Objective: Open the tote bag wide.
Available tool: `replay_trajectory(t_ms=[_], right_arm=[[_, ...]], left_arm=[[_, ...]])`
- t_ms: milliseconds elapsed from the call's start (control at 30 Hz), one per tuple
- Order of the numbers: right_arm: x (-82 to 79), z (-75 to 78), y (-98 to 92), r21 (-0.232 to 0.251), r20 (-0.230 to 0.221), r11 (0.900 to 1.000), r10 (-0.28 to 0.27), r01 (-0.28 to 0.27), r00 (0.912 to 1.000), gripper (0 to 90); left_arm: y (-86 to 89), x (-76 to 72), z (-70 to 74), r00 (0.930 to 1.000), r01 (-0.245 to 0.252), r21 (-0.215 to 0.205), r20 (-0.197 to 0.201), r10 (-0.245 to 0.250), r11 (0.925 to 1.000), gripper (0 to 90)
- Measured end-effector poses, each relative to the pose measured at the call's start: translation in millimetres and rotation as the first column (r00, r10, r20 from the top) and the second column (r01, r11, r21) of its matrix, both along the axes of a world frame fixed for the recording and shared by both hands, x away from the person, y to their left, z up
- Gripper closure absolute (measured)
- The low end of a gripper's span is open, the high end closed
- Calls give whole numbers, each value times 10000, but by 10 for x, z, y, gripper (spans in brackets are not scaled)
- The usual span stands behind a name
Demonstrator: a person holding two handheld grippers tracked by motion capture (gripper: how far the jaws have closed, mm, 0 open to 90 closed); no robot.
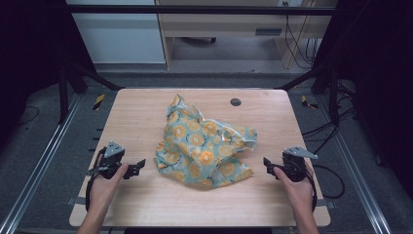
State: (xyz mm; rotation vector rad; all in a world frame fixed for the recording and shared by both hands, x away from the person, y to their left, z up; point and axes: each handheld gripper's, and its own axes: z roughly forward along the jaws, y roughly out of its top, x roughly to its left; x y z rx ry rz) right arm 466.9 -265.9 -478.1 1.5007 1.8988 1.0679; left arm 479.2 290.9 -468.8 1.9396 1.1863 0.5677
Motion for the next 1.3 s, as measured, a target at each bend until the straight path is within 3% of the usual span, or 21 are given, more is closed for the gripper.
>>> replay_trajectory(t_ms=[167,300,467,567,600,767,867,1300], right_arm=[[-12,15,-1,65,56,10000,30,-31,10000,175],[-42,90,15,187,356,9996,183,-189,9992,167],[-51,324,113,182,1050,9968,755,-778,9916,148],[-35,420,164,149,1175,9942,1042,-1067,9876,143],[-9,511,222,44,1217,9899,1404,-1419,9826,133],[50,667,338,-129,1349,9807,1952,-1953,9714,121],[139,793,460,-414,1279,9692,2460,-2426,9608,113],[492,934,856,-1177,812,9387,3343,-3240,9390,117]], left_arm=[[-39,-22,11,9999,160,62,-18,-160,9999,56],[-96,-81,46,9992,380,11,85,-380,9993,56],[-178,-119,70,9975,670,148,193,-672,9976,55],[-200,-122,72,9970,741,281,207,-747,9969,55],[-201,-122,73,9970,733,284,213,-739,9969,55],[-202,-127,60,9979,602,244,209,-607,9979,55],[-212,-128,59,9972,722,284,173,-727,9970,55],[-226,-129,68,9968,773,140,177,-776,9969,55]])
